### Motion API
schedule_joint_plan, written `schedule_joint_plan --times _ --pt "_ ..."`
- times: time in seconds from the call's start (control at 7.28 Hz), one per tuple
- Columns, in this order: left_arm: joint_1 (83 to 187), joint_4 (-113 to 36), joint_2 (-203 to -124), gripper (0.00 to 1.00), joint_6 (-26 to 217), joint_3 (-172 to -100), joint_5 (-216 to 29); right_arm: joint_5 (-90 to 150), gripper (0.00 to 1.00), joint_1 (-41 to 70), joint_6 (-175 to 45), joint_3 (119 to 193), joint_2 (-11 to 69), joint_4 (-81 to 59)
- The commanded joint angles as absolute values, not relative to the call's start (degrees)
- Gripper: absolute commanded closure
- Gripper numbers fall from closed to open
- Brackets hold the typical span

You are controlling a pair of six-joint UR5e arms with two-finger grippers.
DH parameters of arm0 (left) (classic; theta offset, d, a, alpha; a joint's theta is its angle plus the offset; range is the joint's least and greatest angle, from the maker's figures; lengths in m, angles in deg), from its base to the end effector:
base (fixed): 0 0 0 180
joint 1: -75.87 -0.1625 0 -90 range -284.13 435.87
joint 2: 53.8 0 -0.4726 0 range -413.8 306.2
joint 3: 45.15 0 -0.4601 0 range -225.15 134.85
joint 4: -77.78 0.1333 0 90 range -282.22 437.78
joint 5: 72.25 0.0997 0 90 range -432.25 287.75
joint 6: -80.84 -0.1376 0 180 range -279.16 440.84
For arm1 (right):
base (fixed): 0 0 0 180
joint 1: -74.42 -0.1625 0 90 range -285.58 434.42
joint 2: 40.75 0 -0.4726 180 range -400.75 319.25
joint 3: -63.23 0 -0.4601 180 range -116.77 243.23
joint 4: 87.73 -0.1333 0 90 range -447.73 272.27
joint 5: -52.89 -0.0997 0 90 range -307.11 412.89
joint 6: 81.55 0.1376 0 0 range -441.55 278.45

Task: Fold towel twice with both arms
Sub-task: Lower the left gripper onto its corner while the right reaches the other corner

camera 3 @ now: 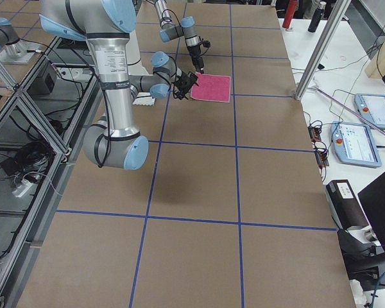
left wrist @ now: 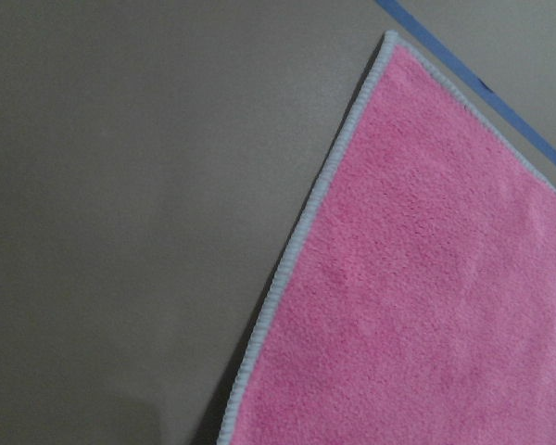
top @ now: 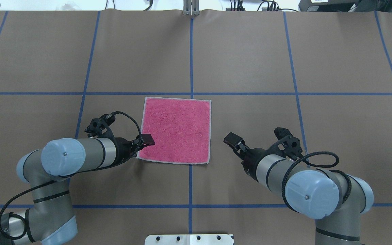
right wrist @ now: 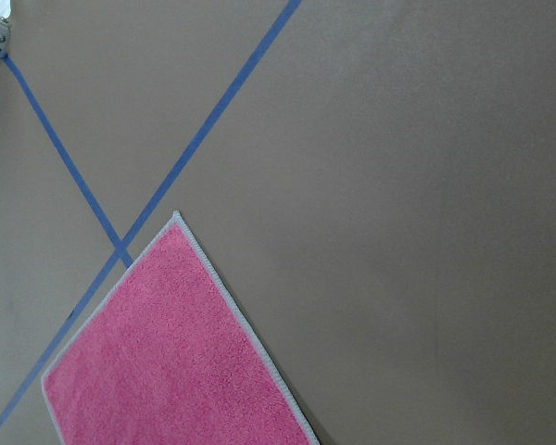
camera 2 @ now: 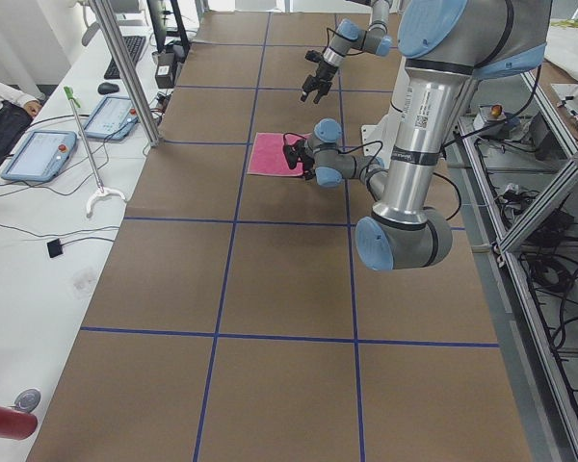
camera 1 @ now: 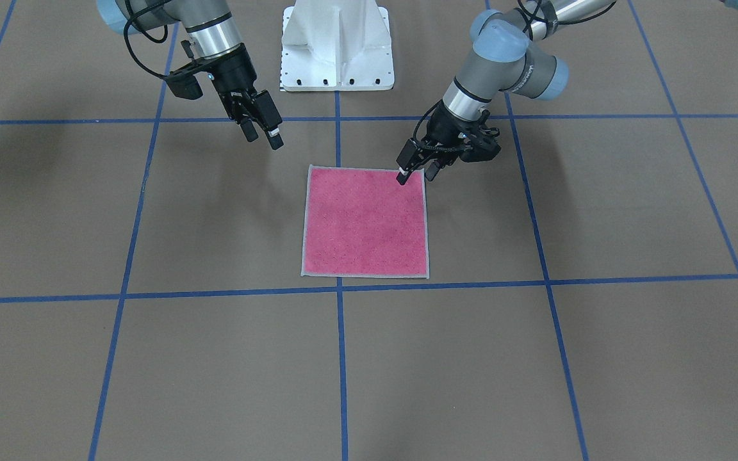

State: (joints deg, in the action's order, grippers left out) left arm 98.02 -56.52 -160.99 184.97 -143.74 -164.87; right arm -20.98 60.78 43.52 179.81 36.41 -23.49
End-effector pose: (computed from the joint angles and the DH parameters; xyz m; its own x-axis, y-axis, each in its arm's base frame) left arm 0.6164 -0.3880 0.3670 0.2238 -0.3544 -0.9079 0.4037 0.8816 -0.2446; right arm -0.5643 -0.3134 0.2961 0.0629 0.5832 0.8099 -0.6204 0.6585 -0.4261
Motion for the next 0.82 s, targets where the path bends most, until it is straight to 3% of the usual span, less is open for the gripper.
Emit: schedule_joint_plan --times 0.0,0.69 --pt "97.85 -56.52 -160.58 0.31 184.90 -144.02 -164.80 -20.85 0.02 60.97 43.52 179.78 36.33 -23.48" --pt "96.09 -56.51 -159.97 0.35 184.47 -144.46 -164.71 -20.85 0.02 60.97 43.52 179.78 36.33 -23.48"
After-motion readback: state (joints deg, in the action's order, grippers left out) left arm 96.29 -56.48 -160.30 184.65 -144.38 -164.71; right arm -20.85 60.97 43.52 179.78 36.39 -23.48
